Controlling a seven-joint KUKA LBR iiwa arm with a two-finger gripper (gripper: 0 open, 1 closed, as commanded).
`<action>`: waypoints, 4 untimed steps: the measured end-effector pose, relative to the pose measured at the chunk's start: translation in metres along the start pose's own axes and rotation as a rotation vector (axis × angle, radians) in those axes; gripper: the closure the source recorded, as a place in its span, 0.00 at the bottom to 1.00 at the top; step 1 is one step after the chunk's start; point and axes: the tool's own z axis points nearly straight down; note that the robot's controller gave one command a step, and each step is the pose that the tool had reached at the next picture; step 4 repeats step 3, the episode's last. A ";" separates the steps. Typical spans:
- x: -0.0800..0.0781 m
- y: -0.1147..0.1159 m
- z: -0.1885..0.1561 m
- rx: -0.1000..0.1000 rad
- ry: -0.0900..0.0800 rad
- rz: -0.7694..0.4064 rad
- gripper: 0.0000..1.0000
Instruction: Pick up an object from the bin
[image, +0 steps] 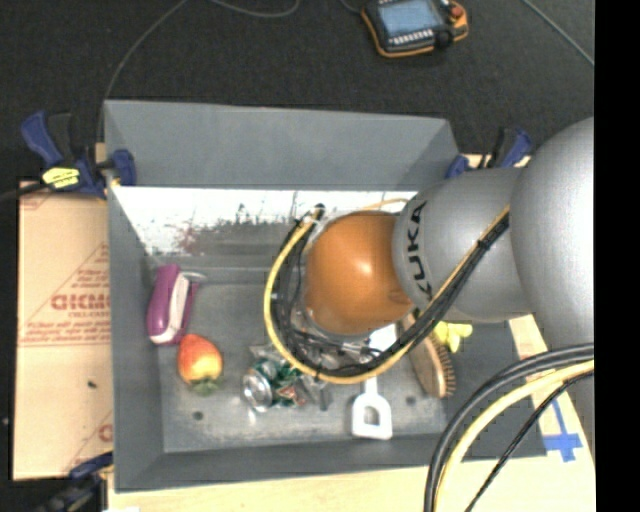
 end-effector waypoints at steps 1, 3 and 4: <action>0.002 0.001 -0.035 -0.003 0.004 0.001 1.00; -0.001 -0.001 -0.091 0.002 -0.006 0.006 1.00; -0.001 -0.001 -0.091 0.002 -0.006 0.006 1.00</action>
Offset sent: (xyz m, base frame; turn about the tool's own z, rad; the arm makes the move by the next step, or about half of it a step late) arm -0.0026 -0.0007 0.0422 0.0010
